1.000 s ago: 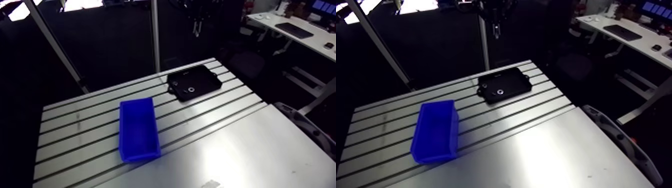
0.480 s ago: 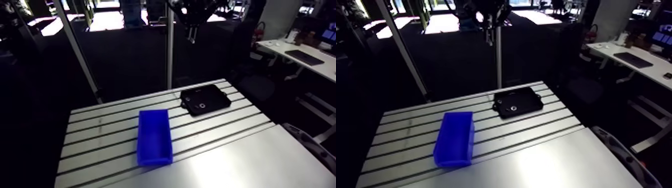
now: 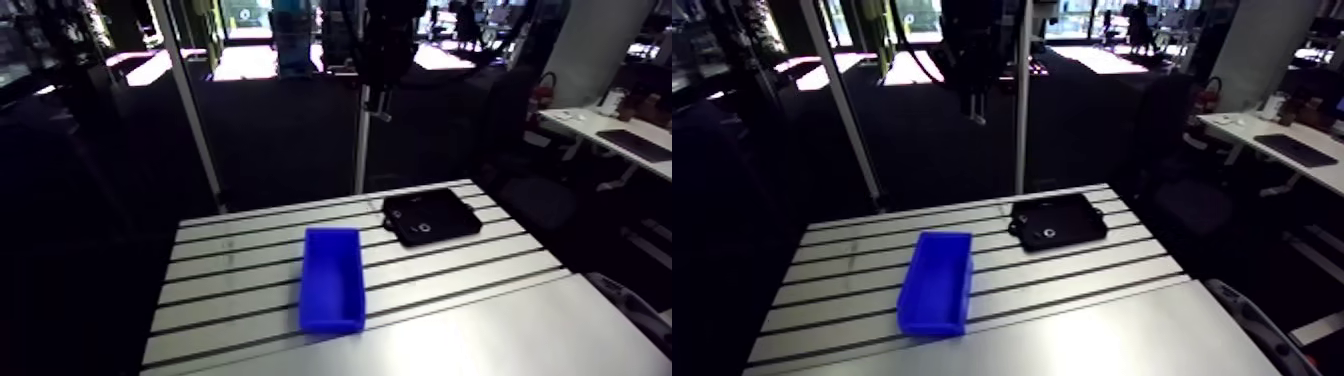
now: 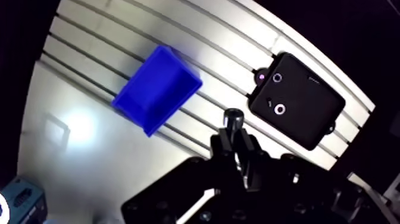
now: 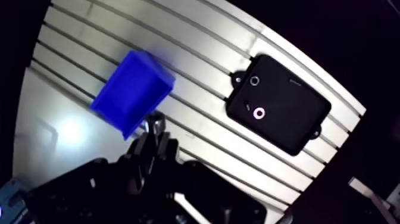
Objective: Pick up the M10 bolt from the tray and put it into the blue bin.
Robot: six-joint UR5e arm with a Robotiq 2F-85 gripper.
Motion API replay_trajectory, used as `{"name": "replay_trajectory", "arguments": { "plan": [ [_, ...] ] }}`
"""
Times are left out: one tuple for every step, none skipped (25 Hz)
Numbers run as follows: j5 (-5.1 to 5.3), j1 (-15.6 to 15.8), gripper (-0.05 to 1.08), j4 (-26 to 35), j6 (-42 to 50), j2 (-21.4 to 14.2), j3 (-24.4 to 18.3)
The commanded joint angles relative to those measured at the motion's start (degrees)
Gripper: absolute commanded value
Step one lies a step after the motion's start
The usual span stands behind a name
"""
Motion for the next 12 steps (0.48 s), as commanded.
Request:
{"name": "replay_trajectory", "arguments": {
  "plan": [
    [-0.14, 0.07, 1.05, 0.17, -12.7, -1.65, 4.28],
    [-0.14, 0.15, 1.06, 0.17, -14.02, -2.01, 4.9],
    [-0.22, 0.33, 1.06, 0.17, -15.16, -2.09, 5.07],
    [-0.31, 0.33, 1.07, 0.17, -16.13, -2.01, 5.78],
    [-0.31, 0.42, 1.07, 0.17, -17.18, -2.09, 6.3],
    [-0.4, 0.59, 1.07, 0.08, -18.24, -2.18, 6.83],
    [-0.4, 0.94, 1.07, 0.08, -19.56, -2.36, 7.45],
    [-0.49, 1.12, 1.07, 0.08, -20.7, -2.44, 8.15],
    [-0.58, 1.21, 1.07, 0.08, -21.75, -2.71, 9.03],
    [-0.66, 1.38, 1.07, -0.45, -22.63, -3.24, 10.0],
    [-0.75, 1.82, 1.07, -0.63, -23.42, -3.76, 10.96],
    [-0.84, 2.35, 1.07, -0.8, -24.13, -3.85, 11.75]
  ]
}}
